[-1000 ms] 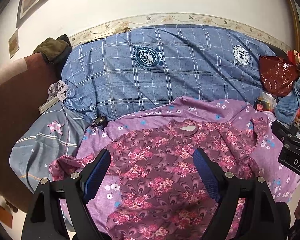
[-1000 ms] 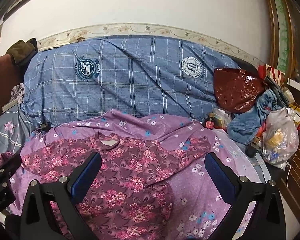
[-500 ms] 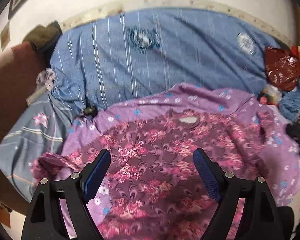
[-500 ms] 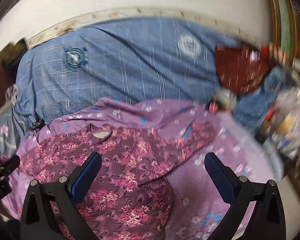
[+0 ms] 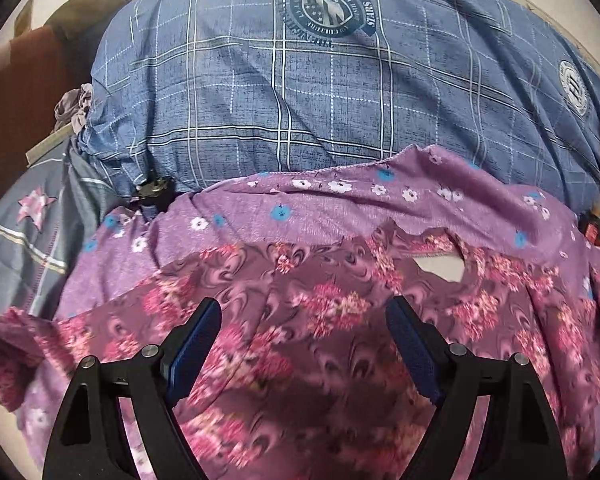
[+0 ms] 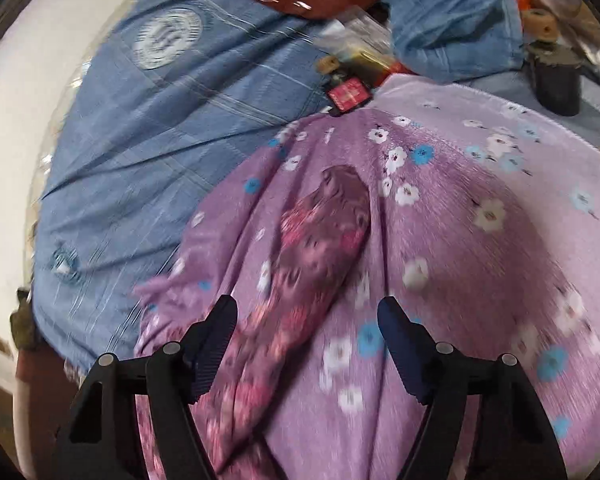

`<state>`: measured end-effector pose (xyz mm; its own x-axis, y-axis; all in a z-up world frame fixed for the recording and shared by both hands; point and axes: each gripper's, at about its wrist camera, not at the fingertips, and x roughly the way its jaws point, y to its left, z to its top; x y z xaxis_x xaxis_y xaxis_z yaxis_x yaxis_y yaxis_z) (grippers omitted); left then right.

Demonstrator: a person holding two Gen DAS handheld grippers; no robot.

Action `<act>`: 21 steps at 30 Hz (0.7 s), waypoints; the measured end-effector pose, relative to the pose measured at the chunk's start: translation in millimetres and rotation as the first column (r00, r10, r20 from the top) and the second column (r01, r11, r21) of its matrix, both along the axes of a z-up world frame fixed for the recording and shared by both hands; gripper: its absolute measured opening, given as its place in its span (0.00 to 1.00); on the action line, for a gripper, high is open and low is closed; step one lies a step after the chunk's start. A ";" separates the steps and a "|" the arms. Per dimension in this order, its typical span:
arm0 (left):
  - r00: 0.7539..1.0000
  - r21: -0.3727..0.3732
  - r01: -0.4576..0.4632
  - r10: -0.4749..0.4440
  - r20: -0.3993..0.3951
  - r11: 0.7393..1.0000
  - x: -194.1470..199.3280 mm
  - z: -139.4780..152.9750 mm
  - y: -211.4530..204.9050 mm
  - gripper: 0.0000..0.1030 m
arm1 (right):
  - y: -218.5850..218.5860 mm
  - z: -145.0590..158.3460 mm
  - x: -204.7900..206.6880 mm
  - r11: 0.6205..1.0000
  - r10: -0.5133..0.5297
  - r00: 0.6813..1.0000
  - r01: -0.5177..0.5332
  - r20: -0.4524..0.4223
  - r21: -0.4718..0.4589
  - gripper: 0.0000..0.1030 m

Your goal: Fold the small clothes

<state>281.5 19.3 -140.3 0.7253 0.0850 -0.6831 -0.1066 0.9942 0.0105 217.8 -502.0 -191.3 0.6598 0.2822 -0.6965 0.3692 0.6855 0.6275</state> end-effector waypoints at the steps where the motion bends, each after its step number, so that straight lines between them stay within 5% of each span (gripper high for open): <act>1: 1.000 0.013 -0.001 0.000 0.008 1.000 5.9 -7.0 -1.2 0.82 | -0.2 -3.3 10.4 1.000 -0.013 1.000 0.013 -0.025 -0.008 0.73; 6: 1.000 0.114 0.016 -0.016 0.002 0.993 4.3 -39.5 2.2 0.81 | 20.1 4.2 45.5 0.985 0.017 0.996 -0.032 -0.092 -0.172 0.72; 9: 0.999 0.079 0.014 -0.011 -0.036 0.997 14.0 -44.7 4.8 0.81 | 50.0 0.6 70.2 0.933 0.034 0.969 -0.118 -0.244 -0.339 0.72; 11: 0.999 0.075 0.021 -0.019 -0.028 0.997 17.2 -42.4 4.8 0.81 | 55.7 -13.8 81.0 0.918 0.010 0.940 -0.144 -0.340 -0.370 0.71; 12: 0.999 0.082 0.023 -0.021 -0.024 0.996 16.6 -40.4 5.1 0.81 | 55.4 -22.6 84.1 0.925 0.004 0.932 -0.141 -0.362 -0.354 0.61; 14: 1.000 0.090 0.021 -0.020 -0.011 0.996 15.9 -36.2 9.9 0.81 | 48.8 -32.5 80.8 0.956 -0.010 0.943 -0.088 -0.332 -0.279 0.34; 15: 1.000 0.085 0.012 -0.011 -0.009 0.996 16.1 -34.4 13.6 0.81 | 46.9 -29.6 77.0 0.956 -0.018 0.949 -0.076 -0.313 -0.285 0.08; 21: 0.997 -0.004 -0.083 0.083 0.000 0.996 16.9 -20.3 48.3 0.81 | 64.7 43.9 45.9 0.954 0.060 0.996 -0.077 -0.068 -0.289 0.04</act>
